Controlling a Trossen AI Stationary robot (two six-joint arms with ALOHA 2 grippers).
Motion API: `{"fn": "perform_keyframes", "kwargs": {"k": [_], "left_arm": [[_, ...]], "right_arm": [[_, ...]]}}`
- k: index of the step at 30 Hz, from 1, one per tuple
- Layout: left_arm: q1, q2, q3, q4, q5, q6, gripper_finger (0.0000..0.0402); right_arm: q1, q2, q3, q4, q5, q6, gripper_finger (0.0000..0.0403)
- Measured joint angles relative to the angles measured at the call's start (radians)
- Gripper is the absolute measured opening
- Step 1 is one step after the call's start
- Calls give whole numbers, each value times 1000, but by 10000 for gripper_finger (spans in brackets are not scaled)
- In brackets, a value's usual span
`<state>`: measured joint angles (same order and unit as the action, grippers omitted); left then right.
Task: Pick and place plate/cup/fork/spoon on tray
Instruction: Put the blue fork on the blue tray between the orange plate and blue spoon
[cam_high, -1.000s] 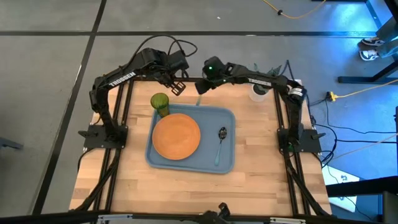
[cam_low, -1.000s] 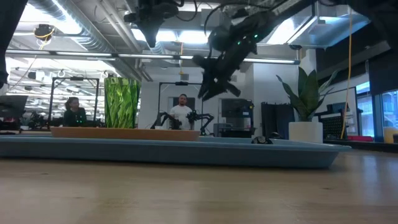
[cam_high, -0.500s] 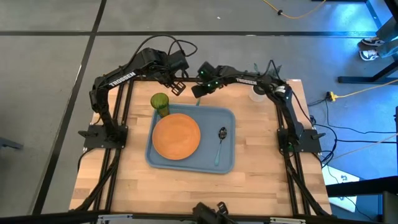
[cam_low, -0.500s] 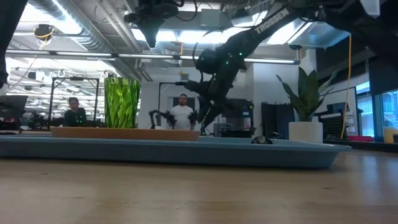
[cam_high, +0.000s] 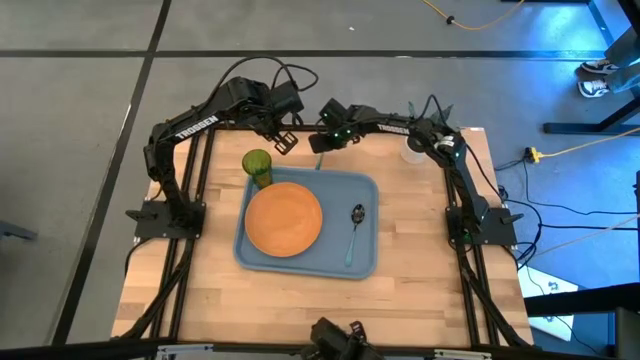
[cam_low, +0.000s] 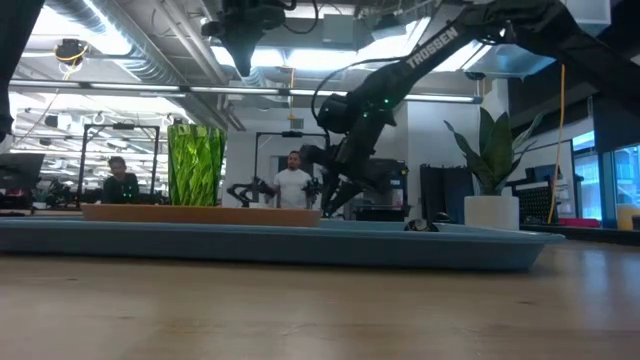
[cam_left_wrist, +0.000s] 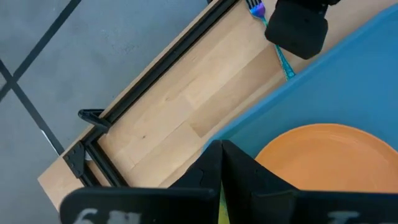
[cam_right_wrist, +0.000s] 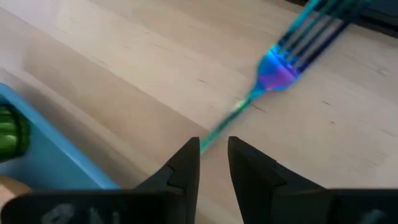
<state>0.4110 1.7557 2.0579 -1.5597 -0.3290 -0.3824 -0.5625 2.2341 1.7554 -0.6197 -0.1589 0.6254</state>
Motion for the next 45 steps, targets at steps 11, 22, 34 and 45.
{"fn": "perform_keyframes", "kwargs": {"k": [11,22,34,45], "left_arm": [[0,0,0,0,-2,5,0],[0,0,0,1,-2,27,0],[0,0,0,1,-2,26,0],[0,0,0,1,-2,25,0]], "right_arm": [[-7,5,0,42,26,-4,88],[-15,9,0,24,34,-1,88],[-25,31,0,38,5,-54,88],[-99,28,196,-165,-98,-191,88]]}}
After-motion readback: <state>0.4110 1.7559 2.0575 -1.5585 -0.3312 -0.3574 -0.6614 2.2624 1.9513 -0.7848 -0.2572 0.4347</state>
